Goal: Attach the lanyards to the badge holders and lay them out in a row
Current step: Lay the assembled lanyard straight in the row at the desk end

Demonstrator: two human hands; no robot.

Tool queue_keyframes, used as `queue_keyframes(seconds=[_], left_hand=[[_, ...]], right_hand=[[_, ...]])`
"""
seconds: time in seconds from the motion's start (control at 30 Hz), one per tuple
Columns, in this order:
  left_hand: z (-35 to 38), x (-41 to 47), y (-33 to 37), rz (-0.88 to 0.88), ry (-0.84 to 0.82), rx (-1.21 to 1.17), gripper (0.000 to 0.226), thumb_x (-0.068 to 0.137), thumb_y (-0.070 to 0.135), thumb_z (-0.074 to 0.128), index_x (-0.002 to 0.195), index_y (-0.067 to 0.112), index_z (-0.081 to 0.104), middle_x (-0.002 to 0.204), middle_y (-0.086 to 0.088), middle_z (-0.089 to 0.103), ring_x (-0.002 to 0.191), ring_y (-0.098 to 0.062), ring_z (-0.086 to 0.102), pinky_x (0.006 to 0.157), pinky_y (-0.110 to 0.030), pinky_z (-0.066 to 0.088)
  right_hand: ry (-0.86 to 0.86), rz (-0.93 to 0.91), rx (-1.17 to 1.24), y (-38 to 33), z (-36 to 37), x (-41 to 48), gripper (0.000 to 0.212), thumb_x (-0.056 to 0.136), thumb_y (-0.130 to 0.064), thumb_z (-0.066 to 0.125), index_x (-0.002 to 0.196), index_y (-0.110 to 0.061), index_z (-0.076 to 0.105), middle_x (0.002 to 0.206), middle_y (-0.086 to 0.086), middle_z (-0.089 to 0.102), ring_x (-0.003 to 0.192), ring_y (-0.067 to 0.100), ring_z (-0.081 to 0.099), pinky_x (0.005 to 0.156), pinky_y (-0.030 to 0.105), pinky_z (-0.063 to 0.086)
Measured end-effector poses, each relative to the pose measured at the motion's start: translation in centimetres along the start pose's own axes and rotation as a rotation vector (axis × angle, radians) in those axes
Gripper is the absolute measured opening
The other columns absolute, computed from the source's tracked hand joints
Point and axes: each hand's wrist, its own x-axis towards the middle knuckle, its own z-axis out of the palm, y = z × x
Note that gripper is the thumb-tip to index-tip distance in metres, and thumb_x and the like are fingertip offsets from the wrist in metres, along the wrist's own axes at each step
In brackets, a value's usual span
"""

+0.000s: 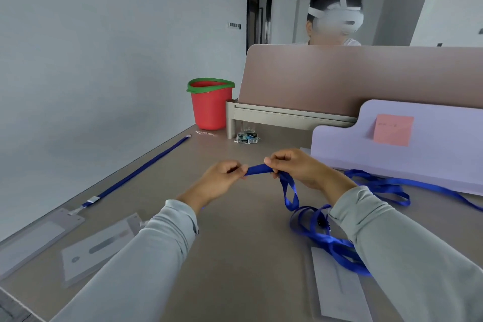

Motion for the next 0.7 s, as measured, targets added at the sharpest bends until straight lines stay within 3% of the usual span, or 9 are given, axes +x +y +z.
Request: queue_keyframes(seconds=[0.2,0.33,0.47,0.6,0.7], left_hand=[[-0.7,0.6,-0.7,-0.041,0.115,-0.030,0.026,0.089,0.026,0.056,0.064,0.022,0.063,0.055,0.004,0.036,0.049,-0.008,0.031,0.049,-0.022,0.026],[-0.9,0.8,-1.1,-0.024,0.175,-0.076,0.018,0.086,0.026,0.063,0.069,0.022,0.068,0.054,0.007,0.042,0.047,-0.003,0.033,0.048,-0.018,0.027],[-0.7,0.9,-1.4,-0.054,0.197,-0.114,0.013,0.086,0.025,0.062,0.078,0.019,0.071,0.060,0.001,0.046,0.051,-0.007,0.035,0.053,-0.022,0.028],[-0.8,0.7,-1.5,-0.107,0.216,-0.128,0.015,0.088,0.025,0.060,0.082,0.016,0.071,0.046,0.007,0.034,0.043,-0.009,0.028,0.048,-0.023,0.024],[-0.9,0.5,-1.6,-0.138,0.194,-0.141,0.015,0.089,0.026,0.059,0.083,0.018,0.070,0.035,0.011,0.031,0.044,-0.010,0.025,0.047,-0.022,0.022]], right_hand=[[0.042,0.035,0.053,0.8,-1.0,-1.2,0.035,0.092,-0.027,0.055,0.059,-0.016,0.056,0.058,-0.003,0.051,0.059,0.009,0.044,0.073,0.026,0.037],[0.119,0.085,0.209,1.6,-1.8,-1.8,0.019,0.090,-0.022,0.056,0.077,-0.011,0.065,0.074,0.000,0.064,0.074,0.011,0.054,0.081,0.027,0.043],[0.191,0.097,0.288,2.2,-2.4,-2.3,0.019,0.091,-0.021,0.056,0.077,-0.012,0.065,0.075,0.000,0.065,0.081,0.015,0.058,0.087,0.031,0.044],[0.290,0.068,0.462,2.8,-3.1,-2.8,0.025,0.092,-0.021,0.053,0.071,-0.013,0.064,0.069,0.000,0.063,0.080,0.017,0.055,0.084,0.033,0.043],[0.272,0.033,0.640,3.3,-3.7,-3.2,0.028,0.091,-0.021,0.054,0.064,-0.012,0.054,0.067,0.001,0.063,0.076,0.016,0.056,0.080,0.033,0.041]])
